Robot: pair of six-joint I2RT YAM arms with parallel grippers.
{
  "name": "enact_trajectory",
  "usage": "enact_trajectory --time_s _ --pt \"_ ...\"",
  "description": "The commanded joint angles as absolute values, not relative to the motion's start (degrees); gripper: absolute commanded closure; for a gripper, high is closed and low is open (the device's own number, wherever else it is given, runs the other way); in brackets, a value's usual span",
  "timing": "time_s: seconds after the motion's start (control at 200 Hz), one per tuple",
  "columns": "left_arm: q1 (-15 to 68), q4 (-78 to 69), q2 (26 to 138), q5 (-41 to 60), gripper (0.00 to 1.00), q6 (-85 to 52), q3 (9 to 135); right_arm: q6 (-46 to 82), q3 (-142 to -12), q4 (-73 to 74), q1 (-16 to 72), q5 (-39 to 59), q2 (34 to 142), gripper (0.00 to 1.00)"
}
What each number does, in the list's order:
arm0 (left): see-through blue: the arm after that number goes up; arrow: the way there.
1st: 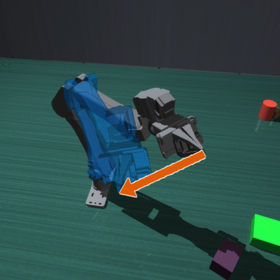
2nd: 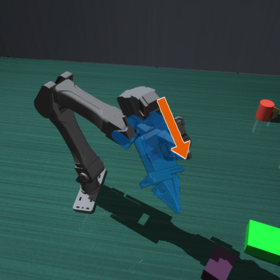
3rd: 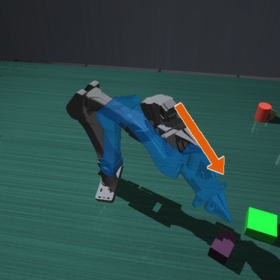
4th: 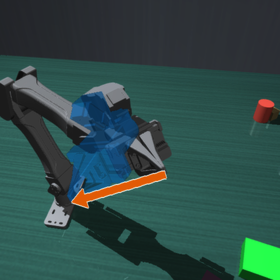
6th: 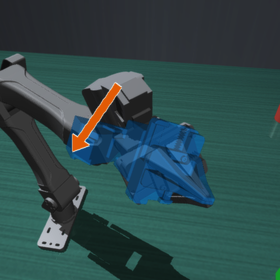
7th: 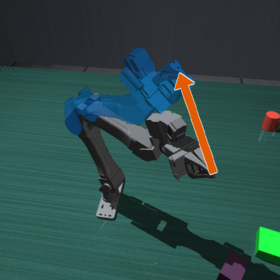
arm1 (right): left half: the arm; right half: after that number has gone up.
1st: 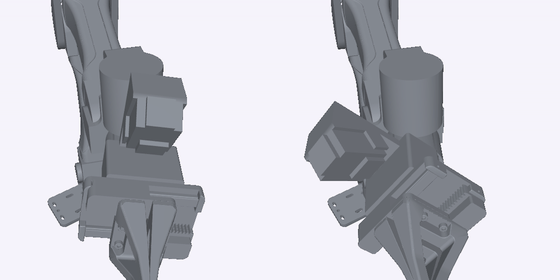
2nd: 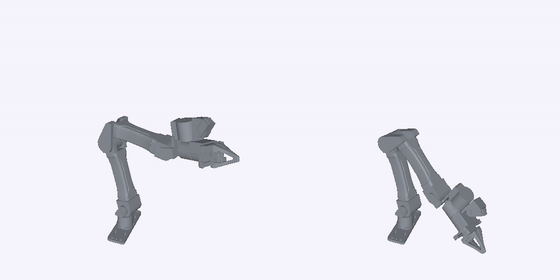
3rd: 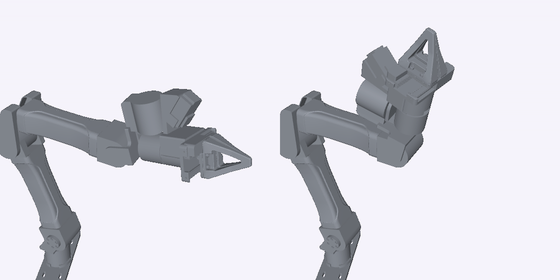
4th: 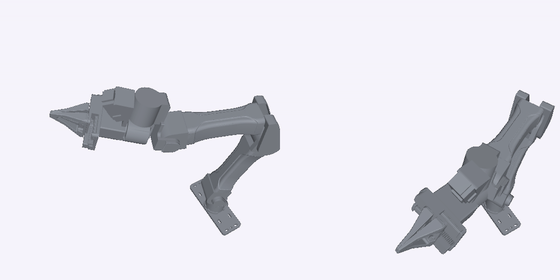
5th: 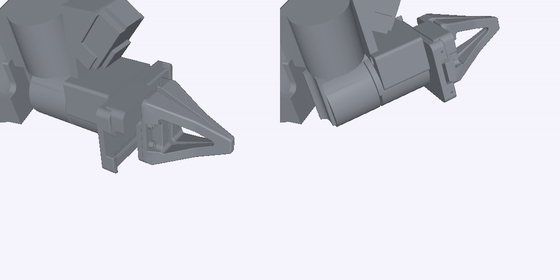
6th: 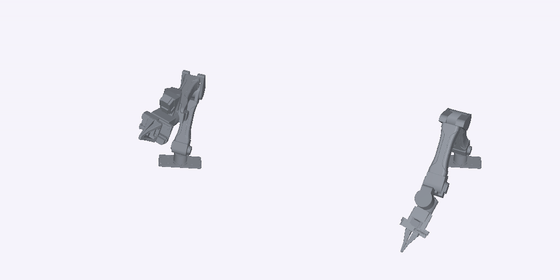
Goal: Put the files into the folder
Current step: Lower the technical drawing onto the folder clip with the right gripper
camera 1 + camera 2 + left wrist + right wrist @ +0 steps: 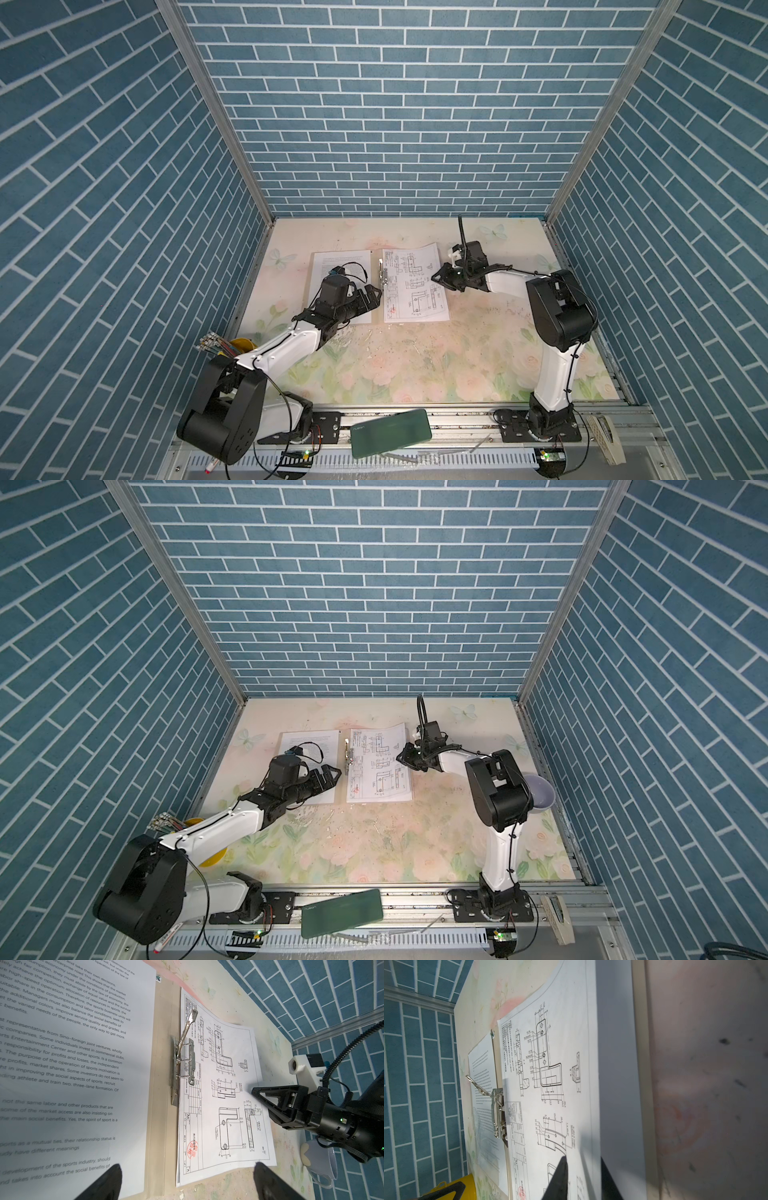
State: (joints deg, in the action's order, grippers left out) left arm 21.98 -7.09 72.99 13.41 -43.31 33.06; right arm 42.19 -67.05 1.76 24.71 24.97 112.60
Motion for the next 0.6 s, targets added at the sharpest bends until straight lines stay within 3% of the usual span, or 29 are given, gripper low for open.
enact_trajectory --time_s 0.0,0.215,0.386,0.596 --pt "21.65 -7.47 72.84 13.89 0.0 -43.5 32.65 41.84 -68.4 0.63 24.96 23.74 110.77 0.69" --pt "21.71 -8.12 74.02 13.97 0.0 -43.29 33.43 40.07 -68.76 -4.57 24.95 19.03 108.67 0.55" --pt "21.71 -9.53 77.07 14.67 0.0 -43.02 35.22 35.62 -69.57 -12.2 24.83 11.87 107.21 0.38" --pt "21.78 -12.35 83.04 16.07 0.0 -42.38 38.65 33.66 -67.32 -12.43 24.09 9.9 106.45 0.32"
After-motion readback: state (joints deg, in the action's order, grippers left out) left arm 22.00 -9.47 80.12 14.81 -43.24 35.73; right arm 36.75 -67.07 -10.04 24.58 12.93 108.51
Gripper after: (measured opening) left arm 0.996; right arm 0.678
